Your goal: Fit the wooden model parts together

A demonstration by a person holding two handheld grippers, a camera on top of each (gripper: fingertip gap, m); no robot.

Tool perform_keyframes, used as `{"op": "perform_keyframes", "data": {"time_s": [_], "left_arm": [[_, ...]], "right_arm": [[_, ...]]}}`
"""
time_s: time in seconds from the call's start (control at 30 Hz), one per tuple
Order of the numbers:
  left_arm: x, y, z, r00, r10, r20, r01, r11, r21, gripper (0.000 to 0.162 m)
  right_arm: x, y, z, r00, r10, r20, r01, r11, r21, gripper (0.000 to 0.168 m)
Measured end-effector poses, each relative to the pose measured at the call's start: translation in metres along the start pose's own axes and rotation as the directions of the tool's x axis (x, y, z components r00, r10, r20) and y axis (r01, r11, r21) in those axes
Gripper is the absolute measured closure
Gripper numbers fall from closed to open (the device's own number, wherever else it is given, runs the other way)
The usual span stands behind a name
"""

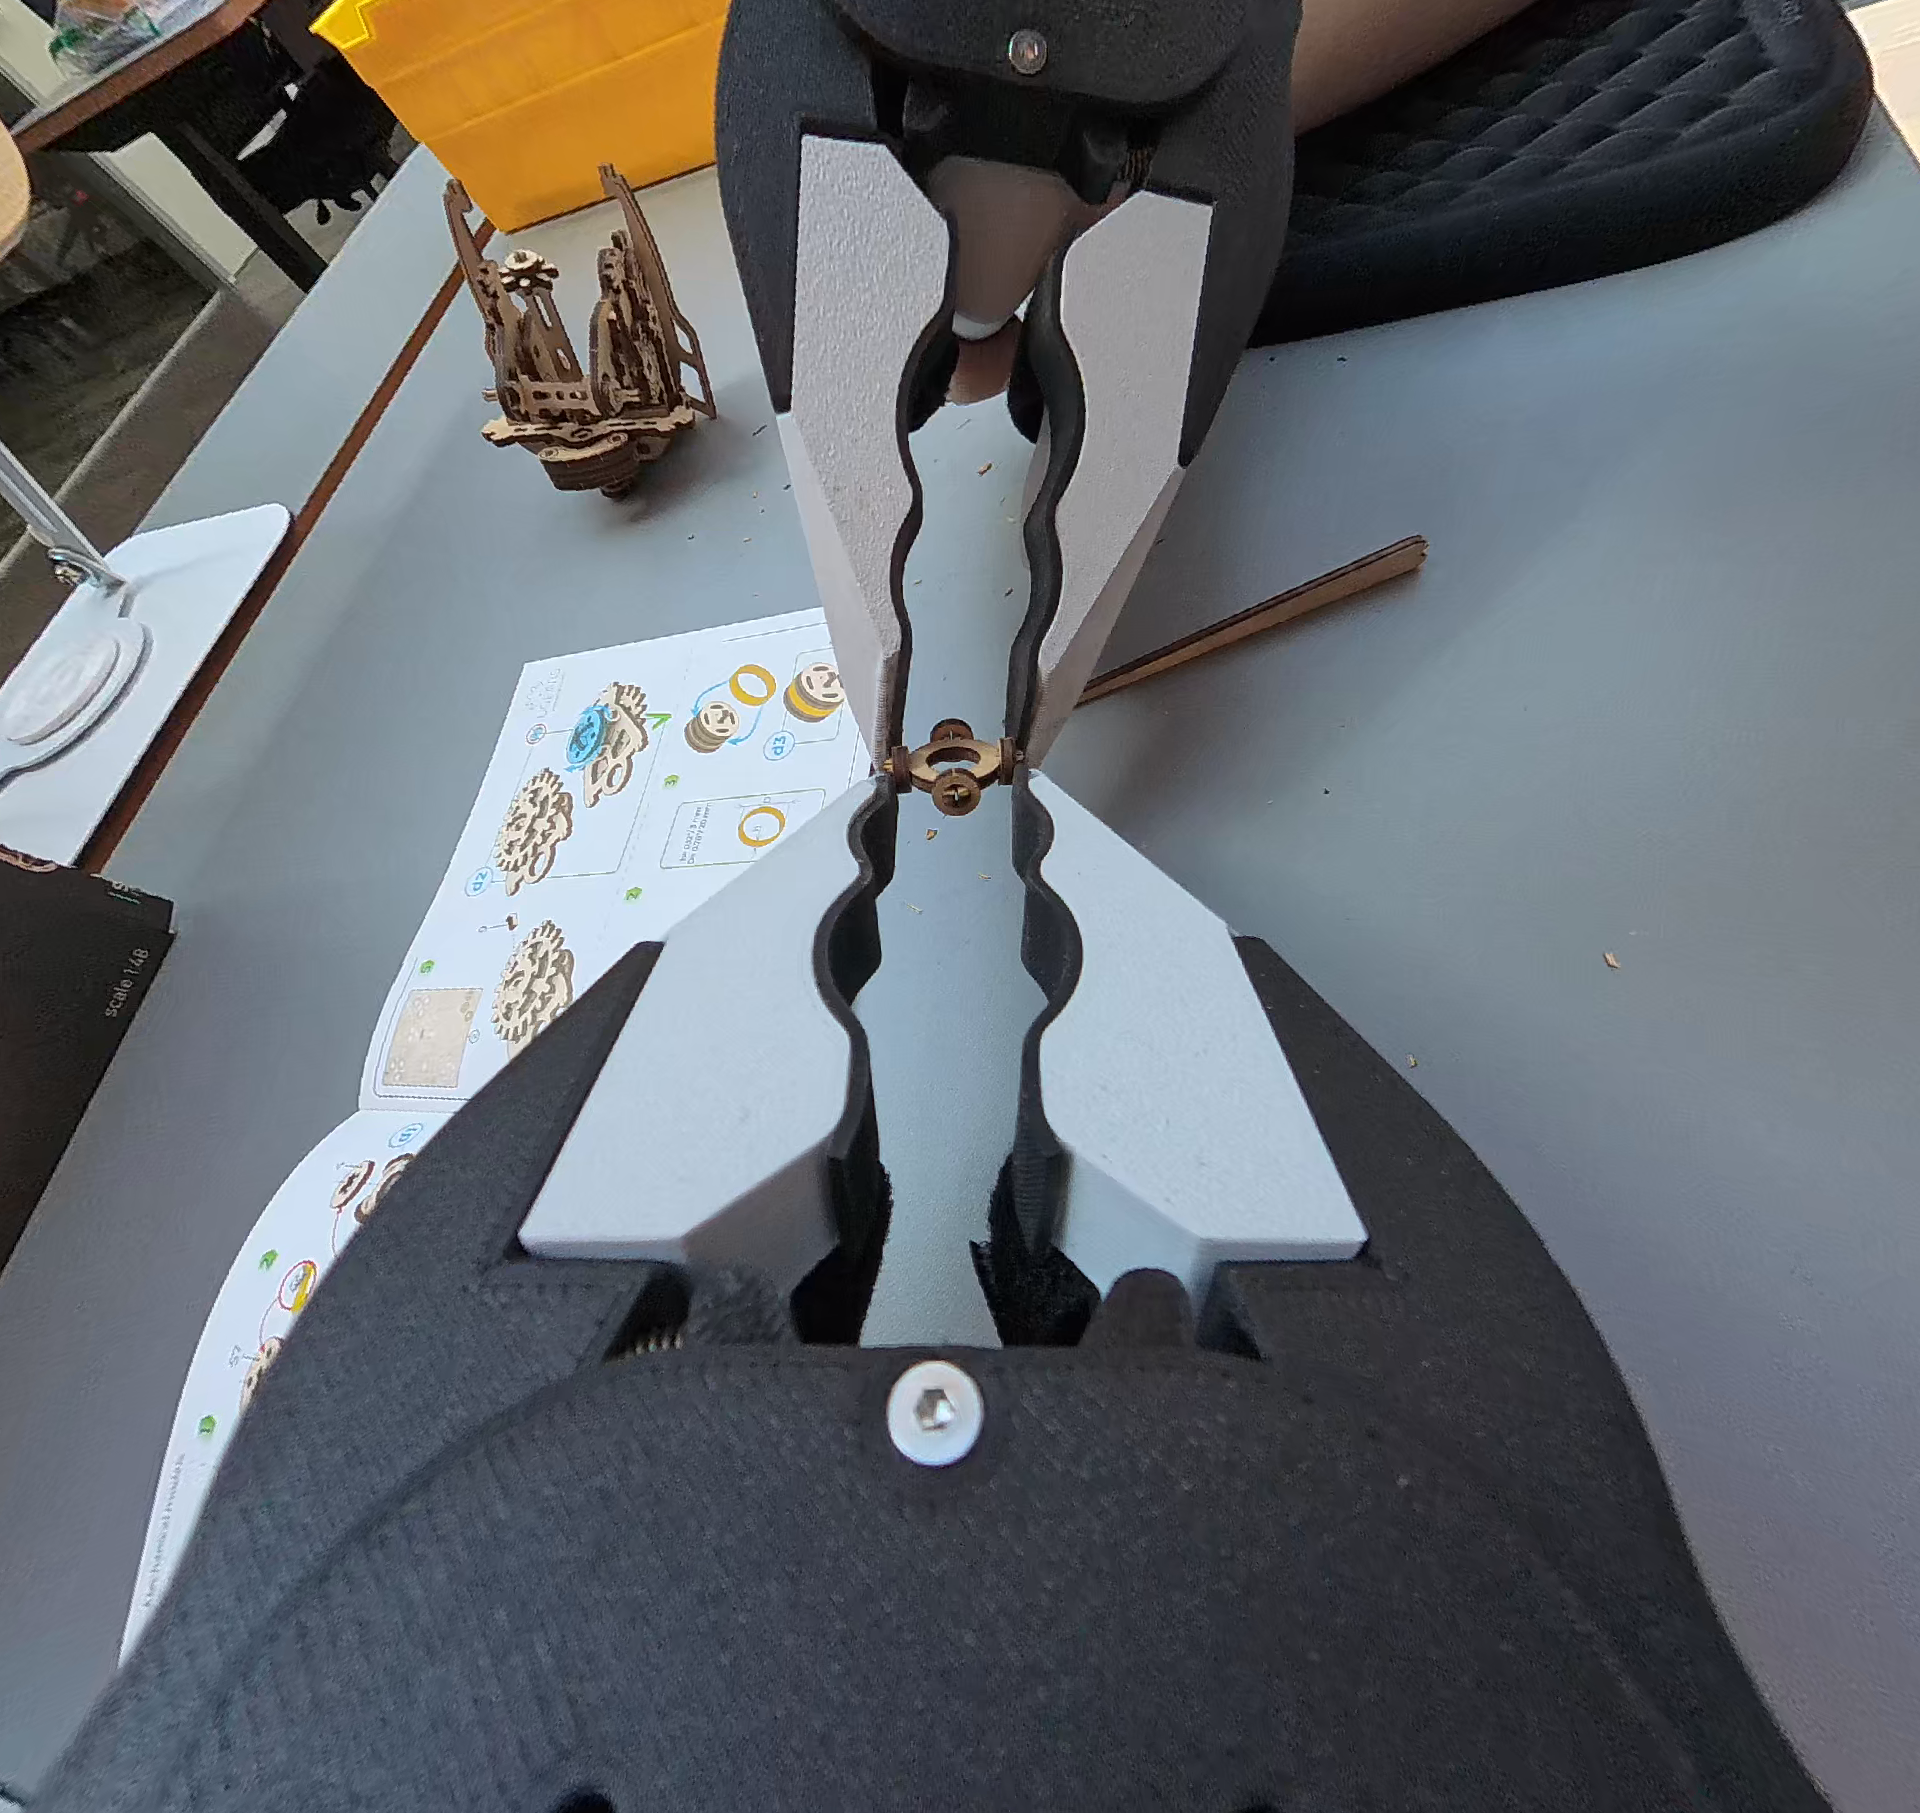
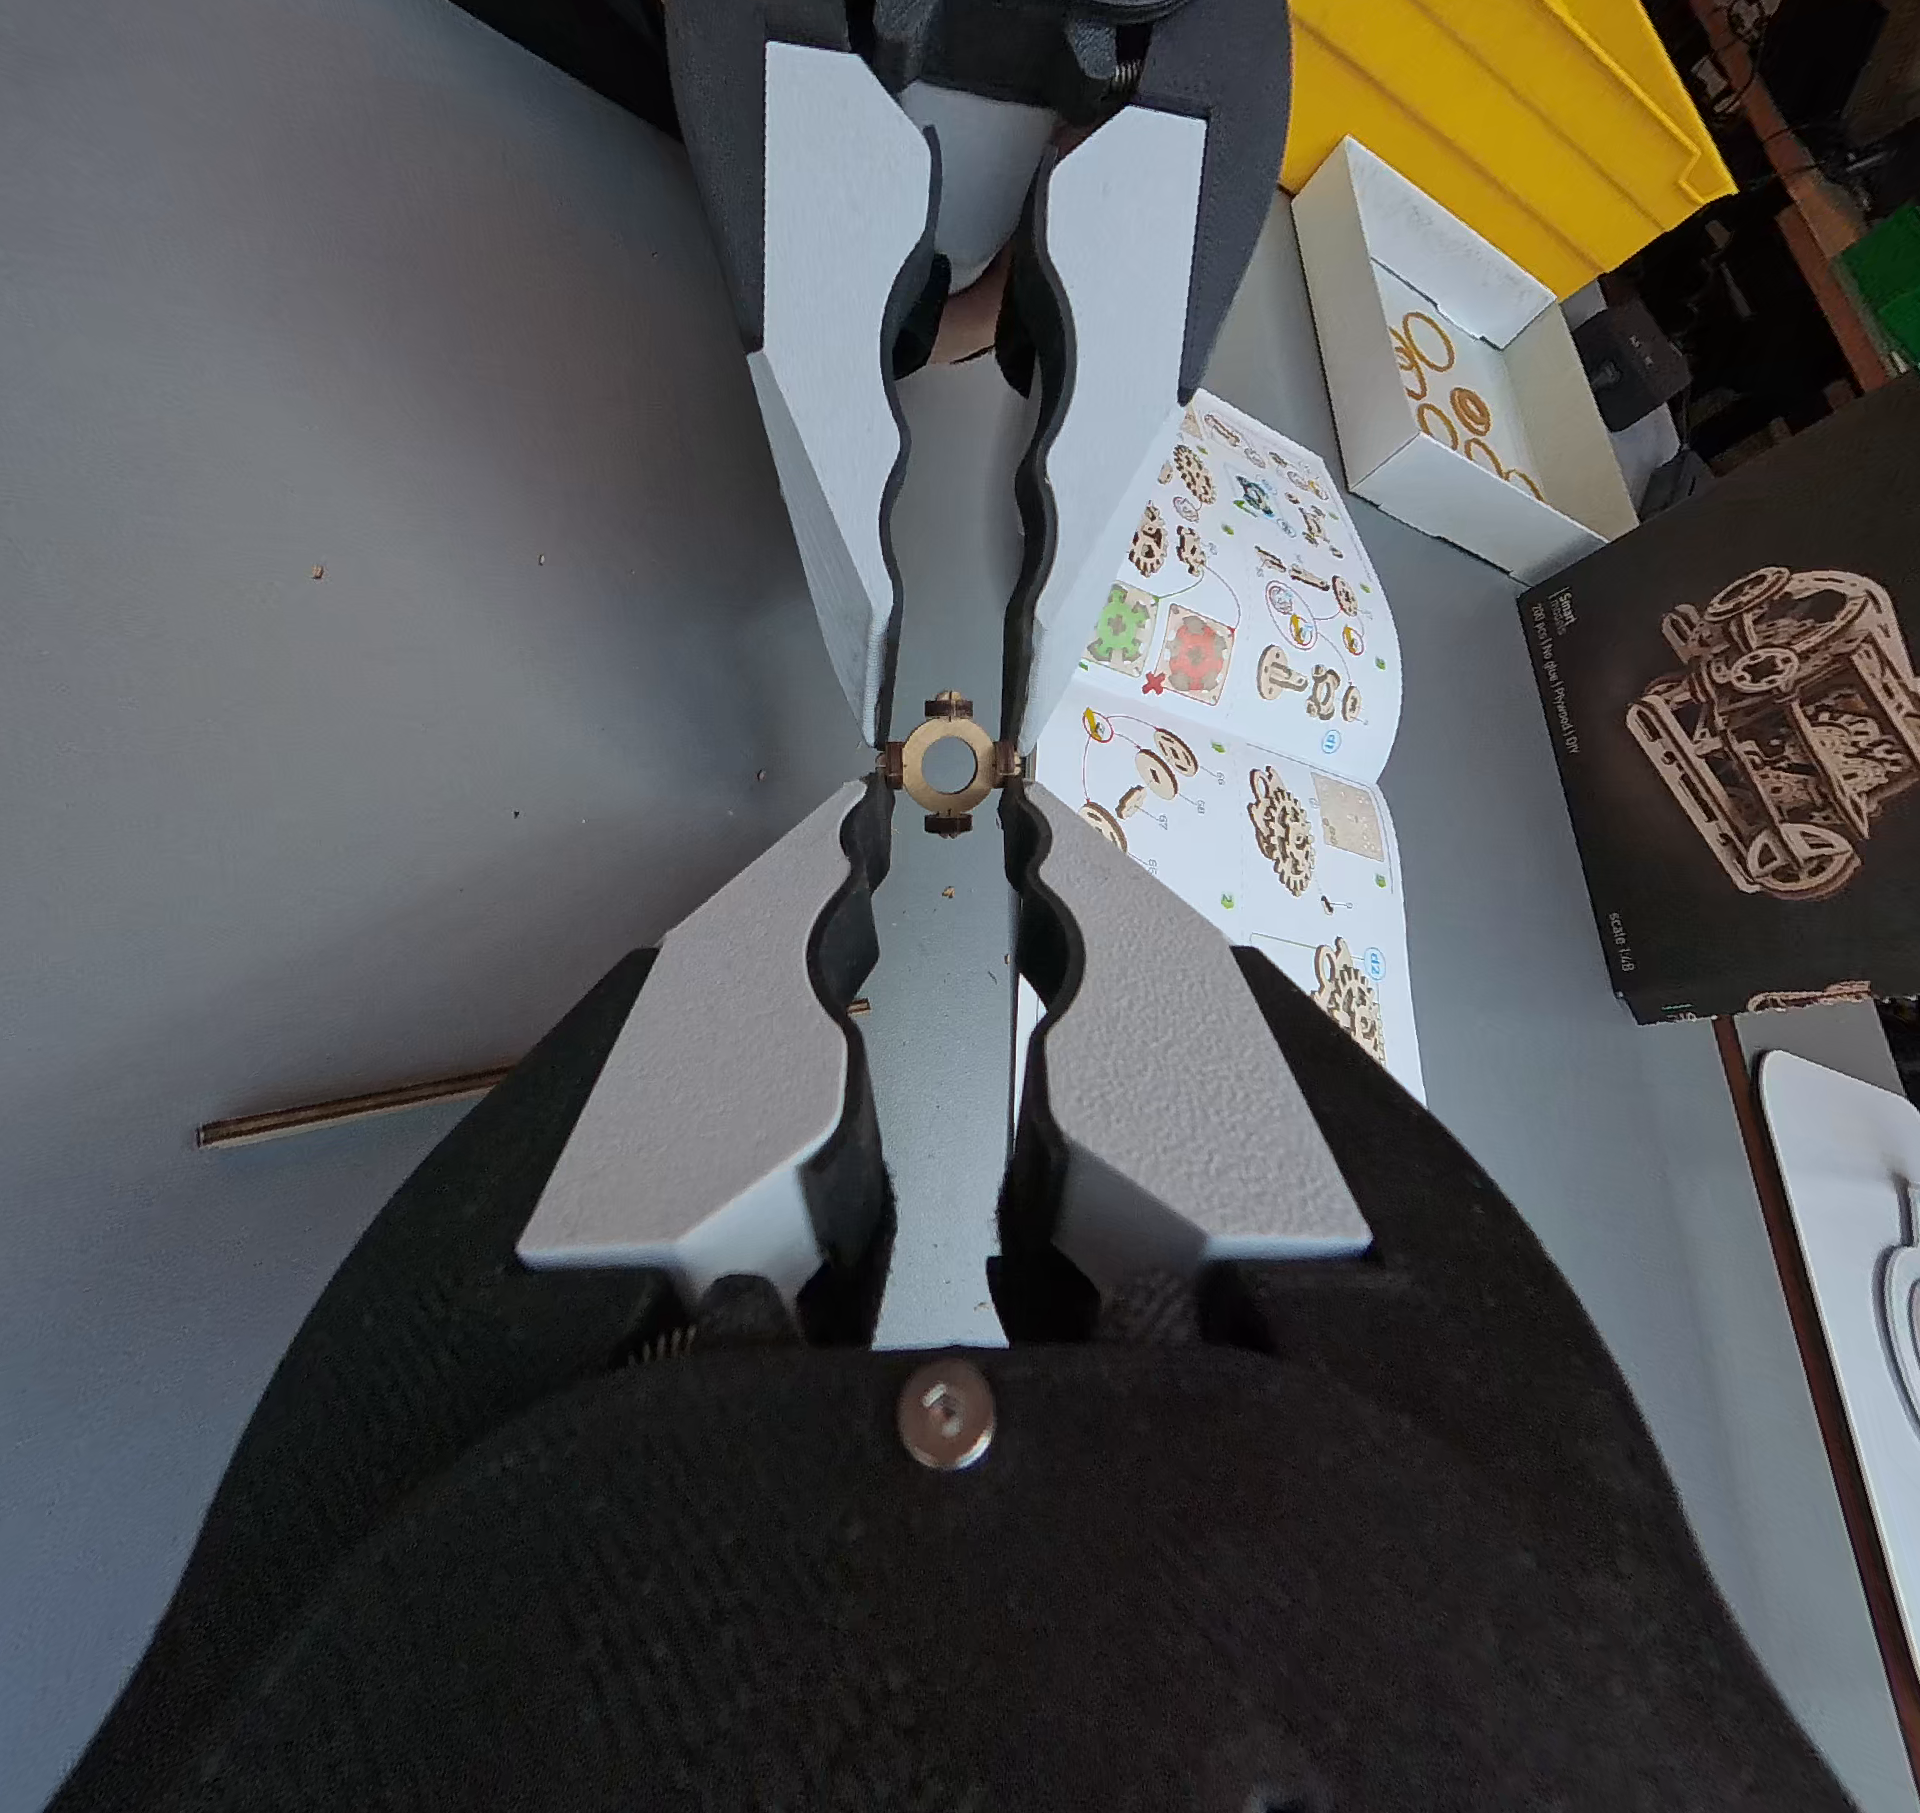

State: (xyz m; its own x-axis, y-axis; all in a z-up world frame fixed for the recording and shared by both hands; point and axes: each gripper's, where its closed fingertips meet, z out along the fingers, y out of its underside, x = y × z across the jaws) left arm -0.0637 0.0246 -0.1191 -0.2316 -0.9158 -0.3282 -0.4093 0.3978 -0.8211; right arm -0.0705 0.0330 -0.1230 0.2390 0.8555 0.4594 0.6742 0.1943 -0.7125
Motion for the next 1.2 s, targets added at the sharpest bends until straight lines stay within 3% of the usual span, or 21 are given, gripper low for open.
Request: {"op": "perform_keyframes", "data": {"time_s": [0.17,0.27,0.4,0.7,1.2], "left_arm": [[-0.005,-0.011,-0.006,0.999,0.025,0.038,-0.027,0.998,0.059,0.142],[-0.007,-0.022,-0.014,0.992,0.096,0.086,-0.105,0.988,0.110,0.142],[-0.002,-0.026,-0.014,0.987,0.135,0.092,-0.146,0.981,0.125,0.142],[0.000,-0.035,-0.019,0.993,0.095,0.063,-0.106,0.976,0.191,0.142],[0.003,-0.037,-0.019,0.996,0.077,0.033,-0.082,0.974,0.212,0.142]], "right_arm": [[0.006,-0.007,-0.006,0.994,0.098,0.039,-0.101,0.991,0.085,0.148],[0.013,-0.012,-0.015,0.966,0.229,0.119,-0.247,0.954,0.172,0.130],[0.012,-0.026,-0.029,0.925,0.287,0.250,-0.353,0.891,0.285,0.143],[0.001,-0.033,-0.027,0.966,0.168,0.199,-0.224,0.926,0.305,0.146],[0.004,-0.038,-0.032,0.983,0.116,0.139,-0.157,0.930,0.332,0.147]]}}
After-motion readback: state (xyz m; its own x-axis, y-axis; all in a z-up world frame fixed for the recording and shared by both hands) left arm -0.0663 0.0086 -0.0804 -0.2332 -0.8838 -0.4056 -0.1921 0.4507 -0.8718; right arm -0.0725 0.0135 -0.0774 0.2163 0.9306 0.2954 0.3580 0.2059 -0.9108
